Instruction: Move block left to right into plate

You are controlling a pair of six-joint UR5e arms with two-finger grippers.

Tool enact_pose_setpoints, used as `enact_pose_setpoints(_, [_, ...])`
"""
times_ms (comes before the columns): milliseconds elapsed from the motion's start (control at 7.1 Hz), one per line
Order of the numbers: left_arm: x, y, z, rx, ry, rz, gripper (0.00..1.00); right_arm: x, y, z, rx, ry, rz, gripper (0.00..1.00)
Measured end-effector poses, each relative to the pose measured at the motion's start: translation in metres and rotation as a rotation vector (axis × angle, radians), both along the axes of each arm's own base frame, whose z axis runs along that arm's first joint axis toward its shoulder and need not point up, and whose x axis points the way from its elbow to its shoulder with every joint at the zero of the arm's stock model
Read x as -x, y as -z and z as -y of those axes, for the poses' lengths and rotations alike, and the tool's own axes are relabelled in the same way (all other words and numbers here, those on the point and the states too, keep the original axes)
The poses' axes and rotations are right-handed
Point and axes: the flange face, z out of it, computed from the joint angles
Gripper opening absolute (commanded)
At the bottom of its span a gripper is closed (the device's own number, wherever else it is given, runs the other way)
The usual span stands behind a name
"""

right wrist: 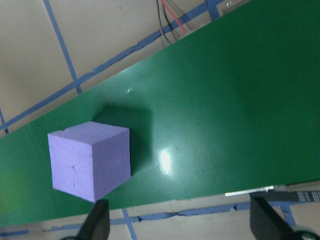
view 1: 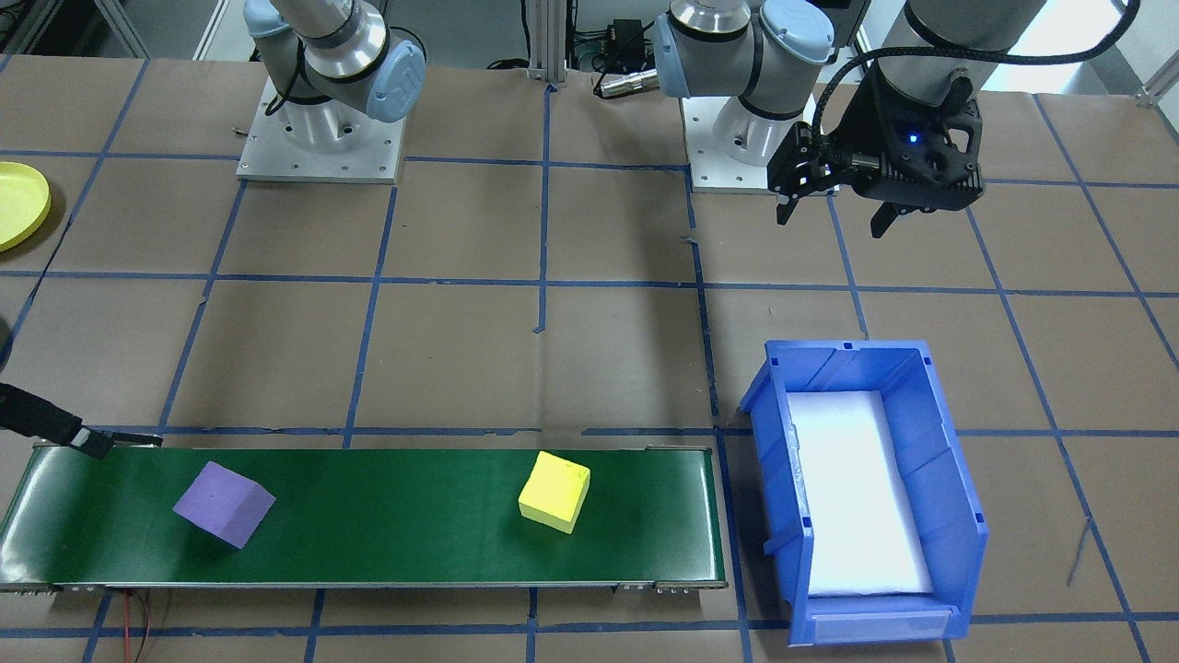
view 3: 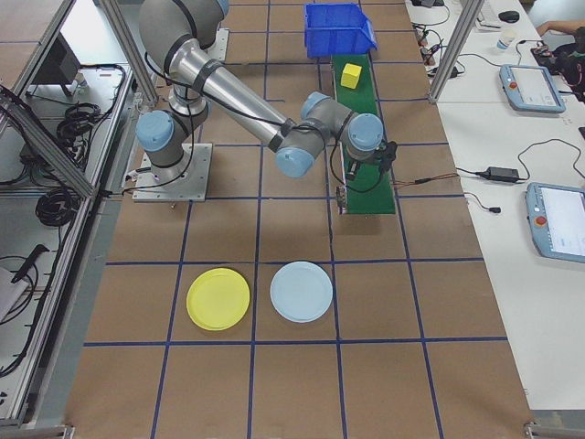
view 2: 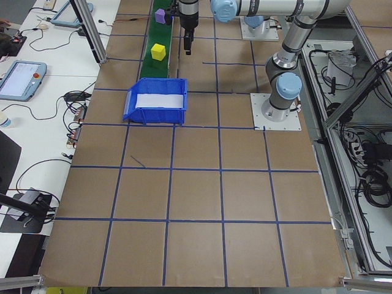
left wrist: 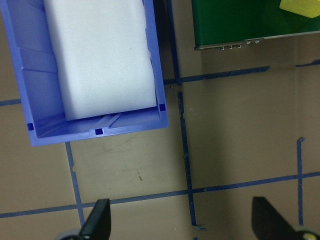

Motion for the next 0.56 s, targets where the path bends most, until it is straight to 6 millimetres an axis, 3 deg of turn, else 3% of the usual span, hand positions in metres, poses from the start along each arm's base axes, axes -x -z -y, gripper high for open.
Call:
enact_pose_setpoints(282, [-0.002, -0.002, 0.0, 0.005, -0.004, 0.0, 1.0, -0.008, 0.011, 0.021, 0.003, 0.097, 0.034, 1.0])
enact_pose_setpoints(563, [-0.004, -0.007, -0.001, 0.014, -0.007, 0.004, 1.0, -0.042, 0.015, 0.034, -0.004, 0.084, 0.013, 1.0])
